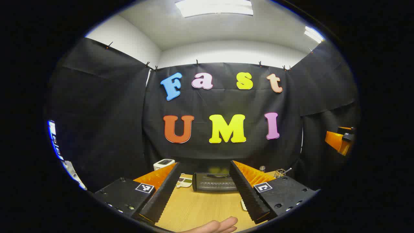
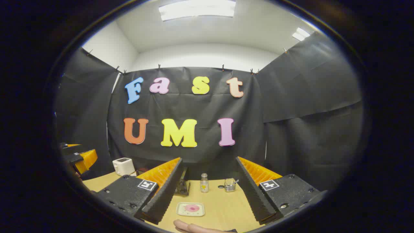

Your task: Open the electric oven with the left hand, put the food in, and close the electric oven.

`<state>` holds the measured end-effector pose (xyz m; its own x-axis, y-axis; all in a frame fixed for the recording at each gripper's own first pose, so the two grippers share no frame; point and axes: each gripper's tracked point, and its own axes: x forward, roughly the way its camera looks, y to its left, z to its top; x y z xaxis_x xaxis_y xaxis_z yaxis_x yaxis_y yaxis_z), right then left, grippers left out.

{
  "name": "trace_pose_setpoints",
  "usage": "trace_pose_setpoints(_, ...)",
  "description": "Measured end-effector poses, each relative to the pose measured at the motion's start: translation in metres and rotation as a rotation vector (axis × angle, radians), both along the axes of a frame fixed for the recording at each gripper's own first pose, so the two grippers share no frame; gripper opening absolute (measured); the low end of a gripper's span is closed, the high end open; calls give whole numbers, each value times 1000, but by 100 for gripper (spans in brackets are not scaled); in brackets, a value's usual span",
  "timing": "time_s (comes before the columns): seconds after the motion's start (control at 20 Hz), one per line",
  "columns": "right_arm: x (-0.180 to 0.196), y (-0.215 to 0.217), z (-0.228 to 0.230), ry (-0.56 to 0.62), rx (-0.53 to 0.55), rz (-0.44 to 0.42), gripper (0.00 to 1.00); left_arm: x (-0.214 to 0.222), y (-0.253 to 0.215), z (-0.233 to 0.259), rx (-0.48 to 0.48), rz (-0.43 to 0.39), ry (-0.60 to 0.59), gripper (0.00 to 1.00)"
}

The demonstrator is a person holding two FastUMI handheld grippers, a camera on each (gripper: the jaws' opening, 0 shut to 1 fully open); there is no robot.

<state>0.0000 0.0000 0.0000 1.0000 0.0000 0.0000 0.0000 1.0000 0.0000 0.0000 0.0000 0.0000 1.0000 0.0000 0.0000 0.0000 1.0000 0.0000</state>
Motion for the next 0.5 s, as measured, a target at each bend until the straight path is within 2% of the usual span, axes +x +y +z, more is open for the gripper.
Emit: trace_pose_setpoints(0.5,2,6,-2,-1,9,35,100,5,17,-8,-13,14,-1,95)
